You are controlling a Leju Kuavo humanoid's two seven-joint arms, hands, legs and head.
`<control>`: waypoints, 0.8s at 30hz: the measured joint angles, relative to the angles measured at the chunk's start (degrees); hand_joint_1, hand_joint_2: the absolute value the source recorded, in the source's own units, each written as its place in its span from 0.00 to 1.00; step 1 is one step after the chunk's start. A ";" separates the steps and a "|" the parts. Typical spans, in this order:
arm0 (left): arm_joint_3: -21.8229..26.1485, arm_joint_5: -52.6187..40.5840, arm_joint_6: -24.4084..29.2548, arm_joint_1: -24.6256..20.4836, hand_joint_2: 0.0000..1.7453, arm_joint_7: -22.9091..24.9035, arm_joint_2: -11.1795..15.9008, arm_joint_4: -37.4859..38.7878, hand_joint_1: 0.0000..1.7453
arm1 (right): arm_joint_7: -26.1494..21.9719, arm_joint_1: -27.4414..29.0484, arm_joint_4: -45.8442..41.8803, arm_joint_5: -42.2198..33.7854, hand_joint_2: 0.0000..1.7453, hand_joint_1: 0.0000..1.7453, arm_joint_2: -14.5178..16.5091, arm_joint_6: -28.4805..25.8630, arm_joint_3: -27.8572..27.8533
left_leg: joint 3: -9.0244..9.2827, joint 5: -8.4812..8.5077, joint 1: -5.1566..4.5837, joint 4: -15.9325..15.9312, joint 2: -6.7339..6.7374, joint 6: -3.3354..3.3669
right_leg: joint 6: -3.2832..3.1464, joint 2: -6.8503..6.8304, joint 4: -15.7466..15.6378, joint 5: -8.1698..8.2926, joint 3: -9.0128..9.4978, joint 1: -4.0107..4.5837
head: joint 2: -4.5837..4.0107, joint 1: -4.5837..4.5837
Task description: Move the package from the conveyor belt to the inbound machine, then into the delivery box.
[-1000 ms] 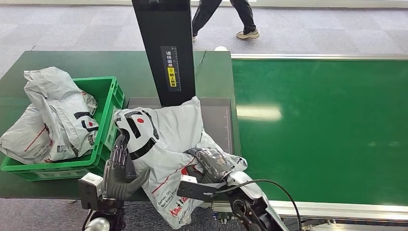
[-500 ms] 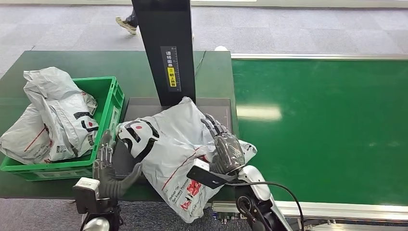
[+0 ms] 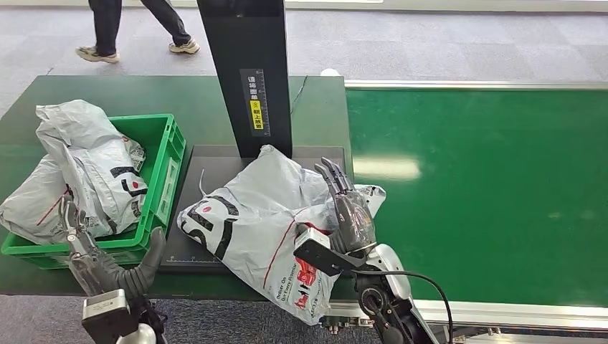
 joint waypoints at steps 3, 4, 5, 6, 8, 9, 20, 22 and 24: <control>-2.29 -2.76 -0.43 0.22 1.00 0.16 1.03 -1.26 0.00 | -2.37 -0.04 -0.09 -4.27 1.00 0.00 0.14 -0.07 -0.45 | 0.00 0.00 0.00 0.00 0.00 0.00 | 0.00 0.00 0.00 0.00 0.00 0.00 | 0.00 0.00; -3.10 -4.70 -0.88 0.15 1.00 0.53 1.36 -1.10 0.00 | -3.44 -0.03 -0.23 -6.28 1.00 0.00 0.19 -0.19 -0.76 | 0.01 0.00 0.00 0.00 0.00 0.00 | 0.00 0.00 0.00 0.00 0.00 0.00 | 0.00 0.00; -3.87 -6.93 -1.33 -0.01 1.00 1.16 1.60 -0.79 0.00 | -4.50 -0.02 -0.48 -8.34 1.00 0.00 0.24 -0.32 -1.14 | 0.01 0.00 -0.01 0.00 0.00 0.00 | 0.00 0.00 0.00 0.00 0.00 -0.01 | 0.00 0.00; -4.59 -9.20 -1.70 -0.23 1.00 1.97 1.78 -0.34 0.00 | -5.46 -0.01 -0.81 -10.35 1.00 0.00 0.29 -0.47 -1.56 | 0.02 0.00 -0.01 0.00 0.00 0.00 | 0.00 0.00 0.00 0.00 0.00 -0.01 | 0.00 0.01; -5.74 -12.48 -2.11 -0.71 1.00 3.49 2.07 0.64 0.00 | -6.71 0.00 -1.53 -13.11 1.00 0.00 0.37 -0.71 -2.39 | 0.03 0.00 -0.01 0.00 0.02 0.00 | 0.00 0.02 0.00 0.01 0.01 -0.01 | 0.00 0.01; -6.15 -13.27 -2.16 -0.89 1.00 3.93 2.18 1.04 0.00 | -6.99 0.01 -1.81 -13.77 1.00 0.00 0.38 -0.79 -2.71 | 0.04 0.00 -0.01 0.00 0.03 0.00 | 0.01 0.03 0.00 0.02 0.01 -0.01 | 0.00 0.01; -8.20 -17.52 -4.59 -2.00 1.00 7.48 3.08 3.53 0.00 | -8.34 0.23 -3.23 -17.04 1.00 0.00 0.45 -1.24 -4.43 | 0.04 0.00 -0.01 0.01 0.02 0.00 | 0.00 0.03 0.00 0.01 -0.02 -0.01 | 0.01 0.00; -8.56 -21.52 -6.65 -2.86 1.00 10.94 3.29 4.64 0.00 | -9.10 0.50 -3.94 -18.91 1.00 0.00 0.45 -1.79 -4.93 | 0.05 0.01 -0.02 0.01 0.01 0.01 | 0.00 0.01 -0.01 0.01 -0.01 -0.02 | 0.01 0.00; -9.13 -27.61 -9.98 -4.81 1.00 17.44 3.47 7.28 0.00 | -9.78 0.99 -5.24 -21.40 1.00 0.00 0.50 -2.55 -5.90 | 0.05 0.03 -0.04 0.02 -0.04 0.02 | 0.01 -0.05 -0.01 0.02 0.01 -0.04 | 0.01 0.01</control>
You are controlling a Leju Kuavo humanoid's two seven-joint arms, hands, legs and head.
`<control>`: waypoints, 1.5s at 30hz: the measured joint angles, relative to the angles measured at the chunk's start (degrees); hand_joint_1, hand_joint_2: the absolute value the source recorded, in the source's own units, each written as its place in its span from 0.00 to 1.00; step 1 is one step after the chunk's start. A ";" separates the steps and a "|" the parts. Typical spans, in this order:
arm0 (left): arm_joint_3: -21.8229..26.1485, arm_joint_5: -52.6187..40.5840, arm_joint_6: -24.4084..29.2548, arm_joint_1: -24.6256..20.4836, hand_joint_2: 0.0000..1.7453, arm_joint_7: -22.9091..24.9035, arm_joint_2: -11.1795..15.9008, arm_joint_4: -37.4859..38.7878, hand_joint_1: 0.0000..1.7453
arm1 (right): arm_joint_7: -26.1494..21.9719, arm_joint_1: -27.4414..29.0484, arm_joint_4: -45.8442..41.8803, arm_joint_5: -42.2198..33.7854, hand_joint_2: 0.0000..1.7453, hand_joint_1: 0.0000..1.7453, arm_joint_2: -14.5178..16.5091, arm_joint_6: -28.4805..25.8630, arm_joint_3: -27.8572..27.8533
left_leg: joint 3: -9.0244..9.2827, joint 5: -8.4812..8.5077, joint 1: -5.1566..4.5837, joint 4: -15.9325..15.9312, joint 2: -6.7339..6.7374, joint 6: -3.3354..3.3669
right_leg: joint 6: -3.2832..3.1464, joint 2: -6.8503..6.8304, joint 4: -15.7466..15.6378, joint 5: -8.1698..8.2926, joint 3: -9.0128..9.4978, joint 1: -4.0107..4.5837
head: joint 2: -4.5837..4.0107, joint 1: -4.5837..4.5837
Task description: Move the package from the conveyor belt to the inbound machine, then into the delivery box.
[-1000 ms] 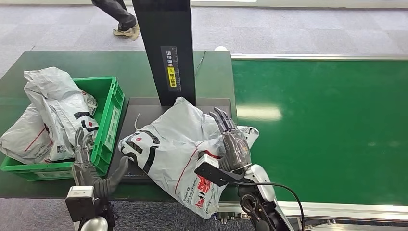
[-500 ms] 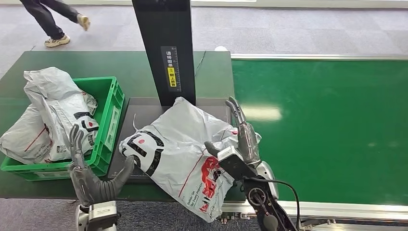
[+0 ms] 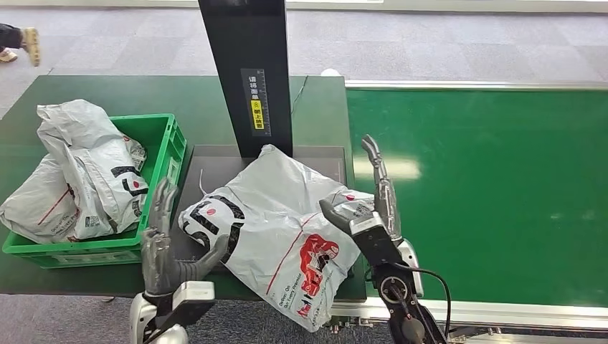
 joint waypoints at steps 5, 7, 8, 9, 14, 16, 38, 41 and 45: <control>-1.76 -11.34 -8.41 -7.14 1.00 14.71 0.10 10.87 0.00 | -0.99 1.19 -3.30 -3.75 1.00 0.00 0.43 -0.53 -2.88 | 0.01 0.03 -0.01 0.00 0.05 0.01 | -0.03 0.03 0.00 0.08 0.00 -0.01 | 0.00 -0.01; -2.58 -14.78 -11.17 -9.70 1.00 18.27 0.09 15.48 0.00 | -1.10 1.47 -3.94 -3.96 1.00 0.00 0.61 -0.46 -3.52 | 0.01 0.04 -0.01 0.00 0.06 0.01 | -0.02 0.04 0.00 0.08 0.00 -0.01 | 0.00 -0.01; -3.00 -16.30 -12.32 -10.72 1.00 19.47 0.07 17.66 0.00 | -1.16 1.60 -4.16 -3.85 1.00 0.00 0.73 -0.42 -3.73 | 0.01 0.04 -0.01 0.00 0.06 0.01 | -0.02 0.04 0.01 0.08 -0.01 -0.01 | 0.00 -0.01; -3.42 -17.64 -13.22 -11.59 1.00 20.28 0.02 19.61 0.00 | -1.20 1.74 -4.33 -3.66 1.00 0.00 0.85 -0.40 -3.86 | 0.01 0.04 -0.01 0.00 0.06 0.00 | -0.02 0.05 0.01 0.08 -0.01 -0.01 | 0.00 -0.02; -4.92 -20.89 -15.48 -14.37 1.00 21.42 -0.22 25.08 0.00 | -1.27 2.76 -5.16 -2.48 1.00 0.00 1.28 -0.40 -4.40 | 0.00 0.03 -0.01 0.00 0.03 0.00 | -0.03 0.03 0.01 0.07 0.00 -0.01 | -0.01 -0.02; -5.04 -21.34 -15.89 -15.11 1.00 21.62 -0.39 26.10 0.00 | -1.26 3.18 -5.57 -2.08 1.00 0.00 1.38 -0.41 -4.67 | 0.00 0.03 -0.01 0.00 0.03 0.00 | -0.02 0.02 0.01 0.07 0.02 -0.01 | 0.00 -0.01; -5.51 -12.42 -3.57 -15.52 1.00 7.96 -0.94 26.38 1.00 | 0.13 6.45 -10.00 -0.27 1.00 0.00 1.77 -0.17 -7.15 | -0.01 0.13 -0.03 0.00 0.02 0.03 | 0.00 0.01 0.01 0.11 0.02 -0.02 | -0.01 -0.01; -5.49 -10.31 -1.10 -14.82 1.00 6.18 -0.83 24.23 1.00 | 0.13 6.51 -10.13 -0.40 1.00 0.00 1.73 -0.03 -7.18 | -0.03 0.13 -0.03 0.00 0.02 0.03 | 0.00 0.01 0.01 0.11 0.00 -0.02 | 0.00 -0.01; -5.36 -7.80 2.56 -13.98 1.00 3.55 -0.48 21.66 1.00 | 0.13 6.61 -10.19 -0.70 1.00 0.00 1.68 0.03 -7.19 | -0.04 0.13 -0.03 -0.01 0.02 0.03 | 0.00 0.01 0.01 0.11 0.00 -0.02 | 0.00 -0.01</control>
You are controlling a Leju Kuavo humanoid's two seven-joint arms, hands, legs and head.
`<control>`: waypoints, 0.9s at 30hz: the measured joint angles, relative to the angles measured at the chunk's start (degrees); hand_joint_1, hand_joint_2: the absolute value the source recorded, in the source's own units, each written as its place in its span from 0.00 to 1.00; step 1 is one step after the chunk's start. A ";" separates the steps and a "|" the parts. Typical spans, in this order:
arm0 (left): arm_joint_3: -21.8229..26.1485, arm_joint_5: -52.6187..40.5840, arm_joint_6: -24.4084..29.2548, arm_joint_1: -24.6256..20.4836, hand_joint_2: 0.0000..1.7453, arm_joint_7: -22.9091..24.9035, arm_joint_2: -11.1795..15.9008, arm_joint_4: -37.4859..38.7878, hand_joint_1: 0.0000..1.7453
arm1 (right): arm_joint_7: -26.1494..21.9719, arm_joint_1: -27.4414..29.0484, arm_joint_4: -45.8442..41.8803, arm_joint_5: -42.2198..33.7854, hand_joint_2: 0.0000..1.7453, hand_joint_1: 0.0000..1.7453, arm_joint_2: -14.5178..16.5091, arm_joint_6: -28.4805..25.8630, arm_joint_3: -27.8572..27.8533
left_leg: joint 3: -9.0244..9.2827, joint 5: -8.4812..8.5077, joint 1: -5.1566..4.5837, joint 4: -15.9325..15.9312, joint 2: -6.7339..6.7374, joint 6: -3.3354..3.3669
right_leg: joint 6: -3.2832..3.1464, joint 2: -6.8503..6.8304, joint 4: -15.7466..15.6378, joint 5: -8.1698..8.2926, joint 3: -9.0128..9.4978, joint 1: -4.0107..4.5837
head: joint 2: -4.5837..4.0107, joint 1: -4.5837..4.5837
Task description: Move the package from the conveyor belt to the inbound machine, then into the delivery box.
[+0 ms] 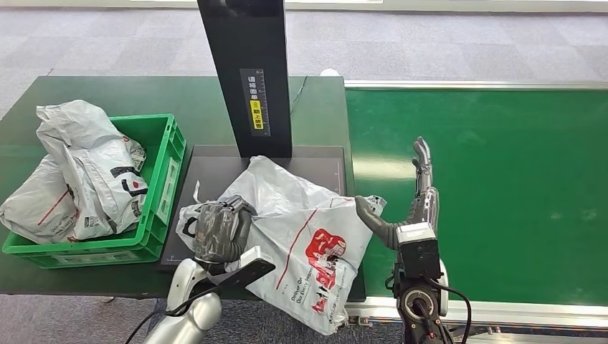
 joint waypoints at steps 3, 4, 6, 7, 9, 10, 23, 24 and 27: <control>0.32 1.78 1.96 0.53 1.00 -1.84 0.37 -1.69 1.00 | -0.06 0.02 0.00 -0.29 1.00 0.00 -0.11 0.00 -0.01 | -0.01 0.00 0.00 0.00 0.00 0.00 | 0.00 0.00 0.00 0.00 0.00 0.00 | 0.00 0.01; 0.44 2.23 2.33 0.68 1.00 -2.21 0.50 -2.19 1.00 | -0.10 0.01 0.00 -0.38 1.00 0.00 -0.17 0.00 -0.02 | -0.01 0.00 0.00 0.00 0.00 0.00 | 0.00 0.00 0.00 0.00 0.00 0.00 | 0.00 0.01; 0.56 2.77 2.72 0.96 1.00 -2.66 0.75 -3.04 1.00 | -0.20 0.01 0.00 -0.60 1.00 0.00 -0.29 0.00 -0.01 | -0.02 0.00 0.00 0.00 0.00 0.00 | 0.00 0.00 0.00 0.00 0.00 0.00 | 0.00 0.01; 0.60 2.91 2.82 1.07 1.00 -2.75 0.87 -3.36 1.00 | -0.26 0.00 0.00 -0.71 1.00 0.00 -0.34 0.00 -0.01 | -0.03 0.00 0.00 0.00 0.00 0.00 | 0.00 0.00 0.00 0.00 0.00 0.00 | 0.00 0.01; 0.64 3.12 3.16 1.21 1.00 -2.89 1.07 -3.82 1.00 | -0.39 -0.04 0.00 -0.96 1.00 0.00 -0.43 0.00 -0.01 | -0.04 0.00 0.00 0.00 0.00 0.00 | 0.00 0.00 0.00 0.00 -0.01 0.00 | 0.01 0.01; 0.69 3.22 3.47 1.27 1.00 -3.04 1.15 -4.01 1.00 | -0.48 -0.06 0.00 -1.07 1.00 0.00 -0.45 0.00 -0.01 | -0.04 0.00 0.00 0.00 0.00 0.00 | 0.00 0.00 0.00 0.00 -0.01 0.00 | 0.01 0.01; 8.14 -6.96 8.13 4.61 1.00 -19.43 -1.66 -15.46 1.00 | -1.44 -0.78 0.64 -2.78 1.00 0.00 -0.92 -0.72 0.08 | -0.08 0.00 0.00 0.00 0.00 0.00 | 0.00 0.00 0.01 0.00 -0.05 0.00 | 0.01 0.01; 9.52 -8.21 8.16 4.94 1.00 -20.15 -2.27 -17.10 1.00 | -1.52 -0.85 0.77 -2.91 1.00 0.00 -0.95 -0.80 0.09 | -0.08 0.00 0.00 0.00 0.00 0.00 | 0.00 0.00 0.01 0.00 -0.05 0.00 | 0.01 0.00; 13.71 -10.85 8.16 5.37 1.00 -20.84 -3.74 -21.70 1.00 | -1.68 -0.94 1.06 -3.16 1.00 0.00 -1.05 -1.02 0.09 | -0.08 0.00 0.01 0.00 0.00 0.00 | 0.00 0.00 0.01 0.00 -0.05 0.00 | 0.00 0.00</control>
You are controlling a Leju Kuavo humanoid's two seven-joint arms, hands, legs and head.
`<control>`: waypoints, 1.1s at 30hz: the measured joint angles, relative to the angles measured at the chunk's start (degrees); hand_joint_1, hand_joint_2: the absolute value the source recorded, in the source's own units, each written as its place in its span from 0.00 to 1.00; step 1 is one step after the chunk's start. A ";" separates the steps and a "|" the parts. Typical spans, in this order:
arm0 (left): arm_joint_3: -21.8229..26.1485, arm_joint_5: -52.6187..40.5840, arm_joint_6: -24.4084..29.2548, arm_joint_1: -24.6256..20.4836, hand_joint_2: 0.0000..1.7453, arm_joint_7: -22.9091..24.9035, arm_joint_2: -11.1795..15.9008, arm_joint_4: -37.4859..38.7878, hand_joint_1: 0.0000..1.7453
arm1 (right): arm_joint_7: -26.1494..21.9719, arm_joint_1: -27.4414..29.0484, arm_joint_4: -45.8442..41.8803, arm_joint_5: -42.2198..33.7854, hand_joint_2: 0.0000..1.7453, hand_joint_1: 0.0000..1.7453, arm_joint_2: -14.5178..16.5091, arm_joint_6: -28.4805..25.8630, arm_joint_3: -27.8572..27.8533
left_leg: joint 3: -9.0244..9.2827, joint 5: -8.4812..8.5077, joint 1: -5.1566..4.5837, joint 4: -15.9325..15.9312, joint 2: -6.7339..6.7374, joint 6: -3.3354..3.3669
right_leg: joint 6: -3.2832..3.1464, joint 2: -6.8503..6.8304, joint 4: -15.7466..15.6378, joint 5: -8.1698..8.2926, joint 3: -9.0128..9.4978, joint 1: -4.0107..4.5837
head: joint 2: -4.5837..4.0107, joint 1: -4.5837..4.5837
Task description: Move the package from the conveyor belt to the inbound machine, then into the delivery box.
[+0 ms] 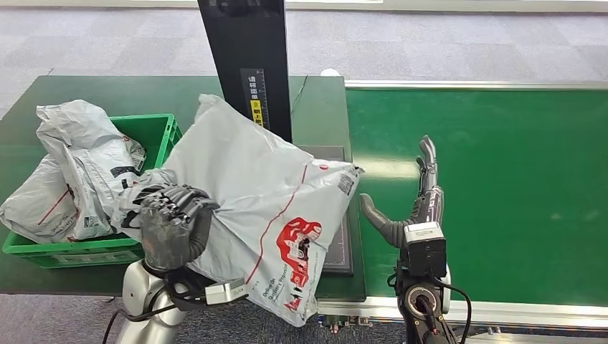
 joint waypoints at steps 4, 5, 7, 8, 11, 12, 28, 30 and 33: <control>5.69 -1.69 0.00 -0.26 1.00 -0.04 -0.79 -4.35 1.00 | -0.12 0.02 0.05 -0.05 1.00 0.00 -0.21 -0.21 -0.02 | 0.02 0.01 0.02 -0.01 0.00 -0.01 | 0.00 0.00 0.00 0.00 0.00 0.02 | 0.00 -0.01; 7.21 -1.81 0.00 -0.43 1.00 -0.04 -0.82 -5.20 1.00 | -0.13 0.03 0.05 -0.05 1.00 0.00 -0.28 -0.29 -0.03 | 0.02 0.01 0.03 -0.01 0.00 -0.01 | 0.00 0.01 0.00 0.00 0.00 0.03 | 0.00 -0.01; 10.17 -2.22 0.00 -0.72 1.00 -0.04 -0.77 -6.93 1.00 | -0.13 0.04 0.05 -0.05 1.00 0.00 -0.43 -0.44 -0.04 | 0.02 0.01 0.04 -0.01 0.01 -0.02 | 0.00 0.01 0.01 0.00 0.00 0.04 | 0.00 0.00; 11.49 -2.52 0.00 -0.80 1.00 -0.05 -0.73 -7.82 1.00 | -0.13 0.05 0.05 -0.05 1.00 0.00 -0.51 -0.48 -0.04 | 0.02 0.01 0.04 -0.01 0.01 -0.02 | 0.00 0.01 0.01 0.00 0.00 0.04 | 0.00 0.00; 15.30 -3.30 0.00 -1.00 1.00 -0.05 -0.67 -10.37 1.00 | -0.13 0.11 0.05 -0.04 1.00 0.00 -0.74 -0.55 -0.05 | 0.02 0.02 0.04 -0.01 0.01 -0.02 | 0.00 0.01 0.01 0.00 0.00 0.04 | 0.01 0.01; 16.58 -3.49 0.00 -1.15 1.00 -0.04 -0.67 -10.97 1.00 | -0.13 0.18 0.05 -0.02 1.00 0.00 -0.79 -0.58 -0.06 | 0.02 0.01 0.04 -0.01 0.01 -0.02 | 0.00 0.01 0.01 0.00 0.00 0.04 | 0.01 0.01; 25.24 -8.33 -2.37 -6.25 1.00 35.68 8.95 -3.84 1.00 | 2.07 2.80 -3.06 3.05 1.00 0.00 -1.25 -0.55 -1.43 | 0.02 0.05 0.07 -0.01 0.02 -0.07 | -0.01 0.01 0.01 0.00 -0.03 0.07 | 0.00 0.01; 25.26 -8.56 -2.76 -7.02 1.00 37.16 10.24 -1.79 1.00 | 2.25 3.07 -3.51 3.30 1.00 0.00 -1.27 -0.54 -1.62 | 0.02 0.05 0.06 -0.01 0.03 -0.07 | -0.01 0.02 0.02 0.00 -0.03 0.06 | 0.00 0.02; 25.25 -8.60 -2.82 -7.51 1.00 37.49 11.31 -0.30 1.00 | 2.39 3.34 -3.91 3.36 1.00 0.00 -1.28 -0.54 -1.75 | 0.02 0.05 0.05 -0.01 0.04 -0.07 | -0.01 0.04 0.02 0.00 -0.04 0.05 | 0.00 0.01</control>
